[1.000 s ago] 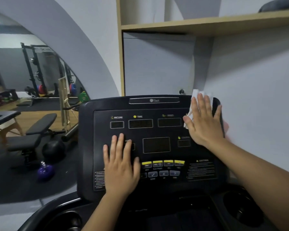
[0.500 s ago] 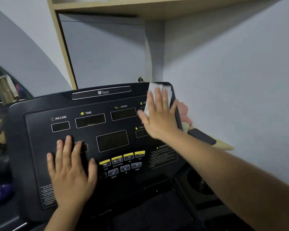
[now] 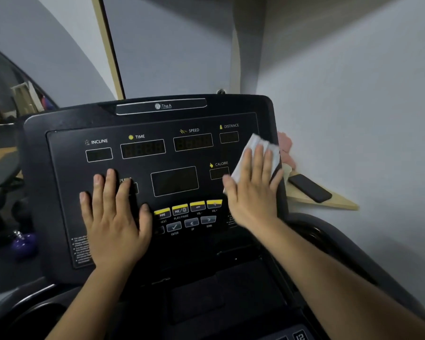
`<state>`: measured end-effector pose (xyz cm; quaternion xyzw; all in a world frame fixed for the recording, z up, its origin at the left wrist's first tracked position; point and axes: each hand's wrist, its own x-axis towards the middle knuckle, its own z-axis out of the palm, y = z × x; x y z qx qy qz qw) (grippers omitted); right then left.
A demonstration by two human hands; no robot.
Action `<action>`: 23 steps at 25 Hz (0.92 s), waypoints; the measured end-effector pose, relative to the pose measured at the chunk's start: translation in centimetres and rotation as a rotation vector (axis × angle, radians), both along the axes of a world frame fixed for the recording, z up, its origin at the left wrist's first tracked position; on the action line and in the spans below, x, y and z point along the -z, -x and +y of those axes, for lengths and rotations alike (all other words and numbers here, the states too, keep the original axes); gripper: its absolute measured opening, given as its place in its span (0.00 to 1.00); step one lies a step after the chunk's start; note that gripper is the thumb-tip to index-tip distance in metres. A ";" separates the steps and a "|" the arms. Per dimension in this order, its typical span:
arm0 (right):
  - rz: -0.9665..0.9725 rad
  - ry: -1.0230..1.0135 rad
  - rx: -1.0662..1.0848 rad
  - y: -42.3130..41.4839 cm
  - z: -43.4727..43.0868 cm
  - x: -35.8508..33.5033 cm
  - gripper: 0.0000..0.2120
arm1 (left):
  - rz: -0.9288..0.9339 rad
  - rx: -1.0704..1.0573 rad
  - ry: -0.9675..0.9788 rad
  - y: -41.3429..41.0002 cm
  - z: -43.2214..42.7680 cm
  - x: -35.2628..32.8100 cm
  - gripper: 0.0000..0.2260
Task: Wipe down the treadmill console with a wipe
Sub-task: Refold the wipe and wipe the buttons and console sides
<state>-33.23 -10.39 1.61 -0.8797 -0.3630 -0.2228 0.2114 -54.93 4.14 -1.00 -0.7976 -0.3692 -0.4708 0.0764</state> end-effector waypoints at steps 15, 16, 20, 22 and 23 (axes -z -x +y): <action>-0.209 -0.079 -0.068 -3.8 5.5 -7.2 0.37 | 0.081 -0.020 -0.031 0.1 -0.1 -0.1 0.27; -0.228 -0.079 -0.094 -3.4 6.7 -8.6 0.37 | 0.080 -0.005 -0.028 0.2 -0.1 -0.2 0.27; -0.429 0.010 -0.307 1.8 11.6 -10.3 0.38 | 0.033 0.113 0.037 1.0 -0.5 -0.8 0.25; -0.523 0.052 -0.401 5.0 13.7 -10.6 0.38 | 0.008 0.186 0.082 1.9 -0.7 -1.5 0.23; -0.558 0.067 -0.439 6.5 14.8 -11.0 0.38 | 0.000 0.218 0.100 2.3 -0.9 -1.7 0.22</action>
